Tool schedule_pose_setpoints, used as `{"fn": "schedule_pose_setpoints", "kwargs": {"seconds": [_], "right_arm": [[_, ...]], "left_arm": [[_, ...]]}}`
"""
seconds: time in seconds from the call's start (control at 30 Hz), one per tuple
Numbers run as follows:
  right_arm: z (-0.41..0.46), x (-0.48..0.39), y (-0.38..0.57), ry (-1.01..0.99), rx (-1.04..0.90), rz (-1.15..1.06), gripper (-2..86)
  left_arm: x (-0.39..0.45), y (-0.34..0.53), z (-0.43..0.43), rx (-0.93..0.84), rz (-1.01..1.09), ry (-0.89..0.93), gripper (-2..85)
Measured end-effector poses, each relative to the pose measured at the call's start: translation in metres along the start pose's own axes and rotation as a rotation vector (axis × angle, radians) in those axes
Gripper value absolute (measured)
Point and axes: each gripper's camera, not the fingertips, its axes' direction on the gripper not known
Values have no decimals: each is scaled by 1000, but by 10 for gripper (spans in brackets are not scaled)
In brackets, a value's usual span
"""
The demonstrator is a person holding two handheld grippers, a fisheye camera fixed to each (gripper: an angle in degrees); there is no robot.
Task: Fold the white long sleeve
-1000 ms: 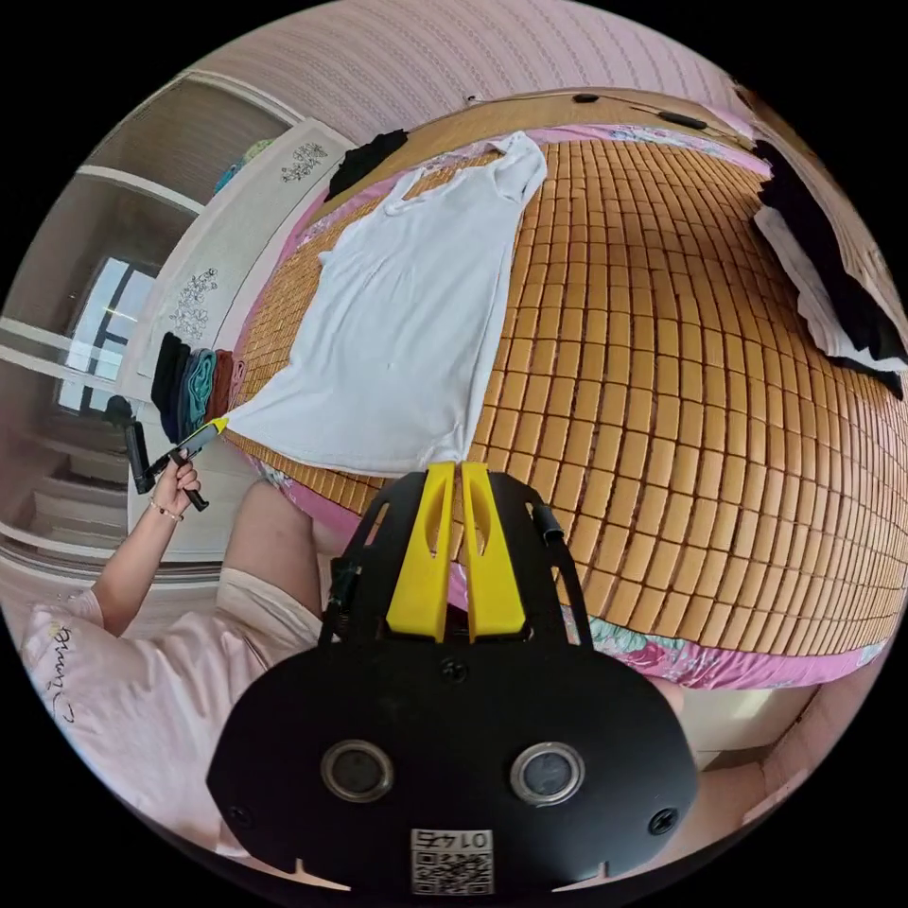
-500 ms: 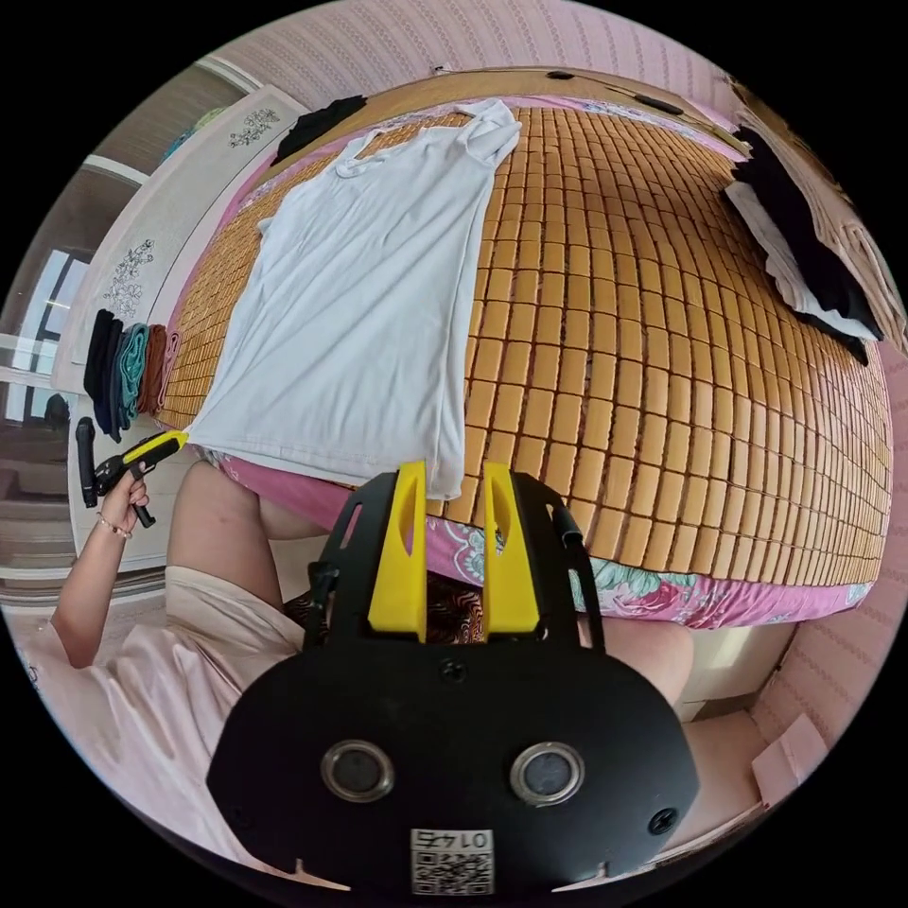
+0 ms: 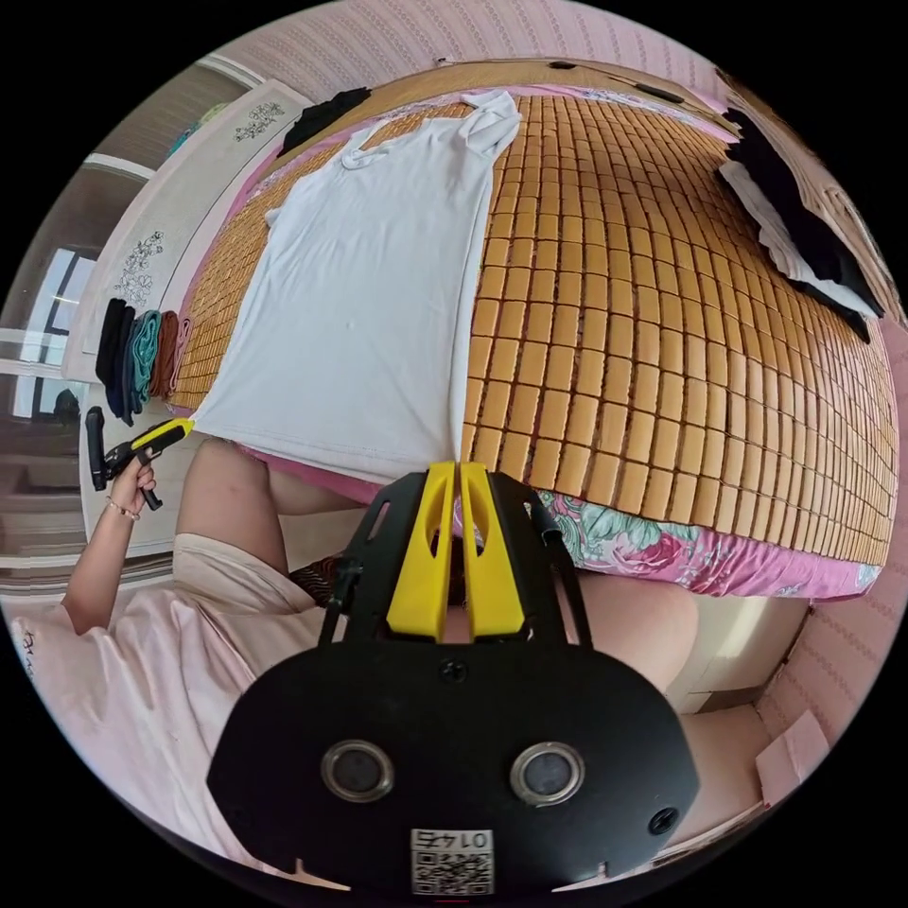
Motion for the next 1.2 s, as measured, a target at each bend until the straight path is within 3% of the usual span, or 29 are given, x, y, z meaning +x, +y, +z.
{"fn": "schedule_pose_setpoints", "kwargs": {"seconds": [0.37, 0.57, 0.77, 1.2], "right_arm": [[26, -18, 11, 46, -155, -92, 1], [22, -18, 20, 58, -127, -78, 18], [-4, -5, 34, 99, -64, -64, 35], [-54, 2, 58, 96, 92, -107, 74]], "left_arm": [[24, 4, 9, -158, 18, -27, -7], [28, 5, -14, -86, -34, -12, 12], [39, -1, -55, -13, 10, -133, 22], [134, -105, -109, 181, 262, 45, 42]]}}
